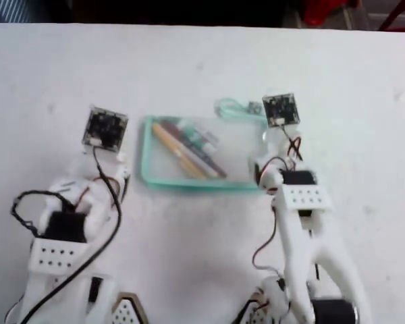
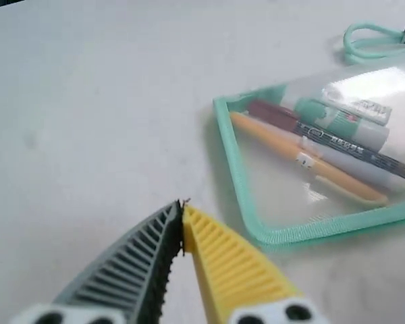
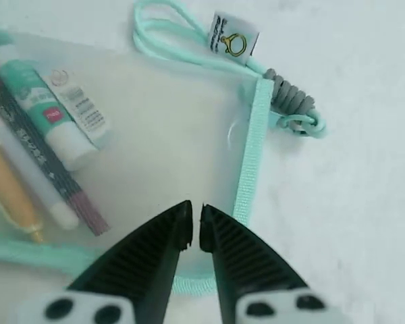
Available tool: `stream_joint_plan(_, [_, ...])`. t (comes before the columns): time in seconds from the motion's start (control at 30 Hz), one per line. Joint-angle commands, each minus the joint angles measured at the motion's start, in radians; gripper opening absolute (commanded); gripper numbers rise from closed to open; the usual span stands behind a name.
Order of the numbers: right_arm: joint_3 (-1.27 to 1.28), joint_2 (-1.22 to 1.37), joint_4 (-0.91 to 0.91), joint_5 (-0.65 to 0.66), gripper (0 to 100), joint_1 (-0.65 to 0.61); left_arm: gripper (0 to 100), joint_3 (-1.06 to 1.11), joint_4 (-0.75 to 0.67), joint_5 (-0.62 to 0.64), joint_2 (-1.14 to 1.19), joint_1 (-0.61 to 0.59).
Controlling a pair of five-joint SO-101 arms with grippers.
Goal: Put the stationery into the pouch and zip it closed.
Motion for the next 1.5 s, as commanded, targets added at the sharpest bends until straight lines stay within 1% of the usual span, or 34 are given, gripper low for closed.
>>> stream_joint_plan(0.0, [-0.098, -0.248, 0.194, 0.012, 1.7, -0.005, 2, -0.288, 0.247, 0.012, -0.027, 0.002])
stream_joint_plan(0.13, [-0.163, -0.544, 0.383, 0.012, 1.7, -0.048, 2, -0.428, 0.37, 0.012, -0.027, 0.002])
stream_joint_plan(0.2, [-0.181, -0.684, 0.46, 0.012, 1.7, -0.082, 2, -0.448, 0.385, 0.006, -0.048, 0.002])
stream_joint_plan(0.27, [-0.187, -0.812, 0.51, 0.02, 1.7, -0.097, 2, -0.448, 0.385, 0.002, -0.117, 0.001])
stream_joint_plan(0.43, [-0.17, -1.029, 0.515, 0.021, 1.7, -0.022, 2, -0.408, 0.364, -0.068, -0.424, -0.048])
stream_joint_plan(0.6, [-0.166, -1.17, 0.516, 0.014, 1.7, -0.025, 2, -0.209, 0.295, -0.13, -0.789, -0.07])
stream_joint_plan(0.63, [-0.166, -1.199, 0.515, 0.014, 1.7, -0.025, 2, -0.184, 0.293, -0.138, -0.808, -0.071])
stream_joint_plan(0.73, [-0.166, -1.296, 0.518, 0.015, 1.7, -0.025, 2, -0.143, 0.311, -0.138, -0.756, -0.073])
stream_joint_plan(0.83, [-0.173, -1.294, 0.541, 0.02, 1.7, -0.025, 2, -0.141, 0.316, -0.137, -0.771, -0.073])
stream_joint_plan(0.93, [-0.124, -1.294, 0.555, 0.021, 1.7, -0.025, 2, -0.133, 0.304, -0.137, -0.771, -0.073])
stream_joint_plan(1.03, [-0.058, -1.294, 0.516, 0.021, 1.7, -0.025, 2, -0.086, 0.276, -0.137, -0.771, -0.073])
stream_joint_plan(1.27, [0.229, -1.294, 0.314, 0.021, 1.7, -0.018, 2, 0.175, 0.147, -0.137, -0.771, -0.074])
stream_joint_plan(1.37, [0.364, -1.294, 0.266, 0.021, 1.7, -0.024, 2, 0.302, 0.091, -0.135, -0.771, -0.073])
stream_joint_plan(1.47, [0.486, -1.294, 0.259, 0.021, 1.7, -0.024, 2, 0.417, 0.051, -0.135, -0.771, -0.07])
